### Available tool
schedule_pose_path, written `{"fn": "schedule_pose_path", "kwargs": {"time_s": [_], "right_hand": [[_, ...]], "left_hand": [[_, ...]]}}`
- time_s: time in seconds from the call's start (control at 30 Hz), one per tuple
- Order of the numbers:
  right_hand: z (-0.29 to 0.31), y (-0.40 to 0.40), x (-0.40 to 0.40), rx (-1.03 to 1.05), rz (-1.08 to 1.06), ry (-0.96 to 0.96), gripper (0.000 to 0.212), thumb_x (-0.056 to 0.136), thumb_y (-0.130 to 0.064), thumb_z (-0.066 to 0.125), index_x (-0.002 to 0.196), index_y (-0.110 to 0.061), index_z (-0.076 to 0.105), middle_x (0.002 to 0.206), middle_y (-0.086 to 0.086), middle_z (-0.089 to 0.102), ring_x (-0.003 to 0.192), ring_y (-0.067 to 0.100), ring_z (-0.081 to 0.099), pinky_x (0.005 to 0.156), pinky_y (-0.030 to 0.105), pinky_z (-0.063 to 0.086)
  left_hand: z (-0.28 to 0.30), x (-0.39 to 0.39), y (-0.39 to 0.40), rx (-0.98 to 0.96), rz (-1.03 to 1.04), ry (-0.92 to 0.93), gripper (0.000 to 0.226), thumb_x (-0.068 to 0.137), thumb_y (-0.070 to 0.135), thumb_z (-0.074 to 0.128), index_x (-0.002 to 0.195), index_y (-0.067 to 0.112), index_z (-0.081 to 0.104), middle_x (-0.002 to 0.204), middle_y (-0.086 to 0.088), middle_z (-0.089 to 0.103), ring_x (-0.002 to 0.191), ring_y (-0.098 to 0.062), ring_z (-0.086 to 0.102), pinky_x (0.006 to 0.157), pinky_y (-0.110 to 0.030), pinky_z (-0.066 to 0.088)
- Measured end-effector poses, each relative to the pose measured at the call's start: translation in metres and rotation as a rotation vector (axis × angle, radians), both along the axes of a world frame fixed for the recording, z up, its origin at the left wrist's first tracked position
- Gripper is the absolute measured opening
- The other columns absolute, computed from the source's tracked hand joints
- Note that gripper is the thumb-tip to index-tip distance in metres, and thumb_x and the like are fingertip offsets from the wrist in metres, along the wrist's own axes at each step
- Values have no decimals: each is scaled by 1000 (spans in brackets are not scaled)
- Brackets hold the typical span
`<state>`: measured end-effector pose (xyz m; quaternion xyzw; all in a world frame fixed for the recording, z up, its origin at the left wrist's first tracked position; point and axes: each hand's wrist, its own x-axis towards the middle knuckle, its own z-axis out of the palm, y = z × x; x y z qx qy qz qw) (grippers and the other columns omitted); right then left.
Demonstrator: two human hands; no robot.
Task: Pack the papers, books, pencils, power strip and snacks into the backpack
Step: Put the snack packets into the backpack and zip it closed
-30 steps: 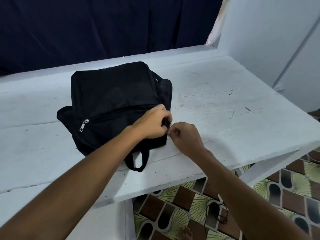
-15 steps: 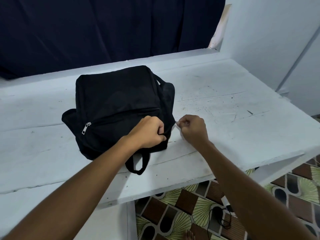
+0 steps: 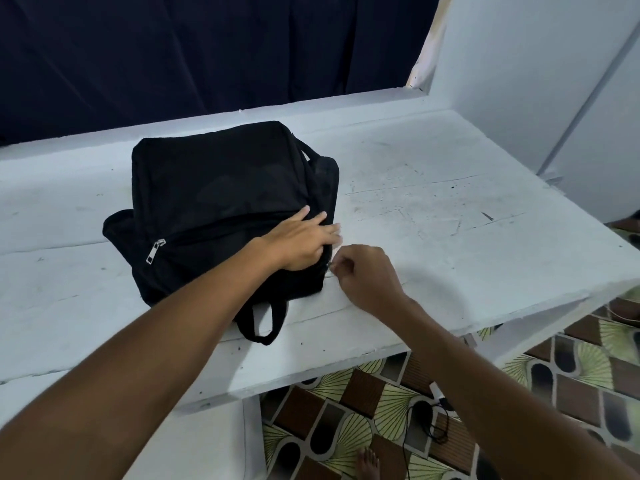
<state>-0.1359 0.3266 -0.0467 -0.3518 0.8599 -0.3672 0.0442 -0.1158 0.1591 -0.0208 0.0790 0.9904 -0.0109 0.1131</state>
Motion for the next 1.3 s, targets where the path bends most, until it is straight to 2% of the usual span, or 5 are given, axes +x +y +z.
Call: {"fn": "schedule_pose_path", "kwargs": {"time_s": [0.27,0.4,0.57,0.77,1.3], "right_hand": [[-10,-29,107,-170,137,-90,19,84,-10,57,66,-10,65,63,0,64,54,13,54,50,24,41],[-16,-49,131,-153,134,-136,40,84,-14,60,51,-17,37,45,-4,38,44,15,39,47,25,29],[-3,-43,119,-254,97,-355,16,84,-14,64,72,-8,72,62,1,67,59,14,60,55,30,47],[13,-53,117,-289,128,-439,18,85,-12,66,71,-3,74,59,8,67,59,27,61,54,38,47],[7,-69,106,45,313,309,41,69,-24,47,100,-14,71,92,4,71,85,27,66,82,44,51]], "left_hand": [[-13,-2,-6,-59,-32,-13,55,95,3,28,144,23,41,161,5,19,150,-22,5,120,-43,-6],[12,7,-2,400,158,75,49,92,2,45,136,21,55,148,6,44,142,-15,30,116,-20,12],[34,104,-27,749,242,370,22,77,-2,60,89,12,74,86,4,71,81,-10,67,77,-27,55],[-21,195,-32,537,241,649,27,69,21,75,93,9,74,101,1,71,95,-11,64,83,-36,50],[-47,190,3,665,577,1039,7,75,-5,68,77,2,67,78,-6,69,72,-17,64,98,-41,49]]}}
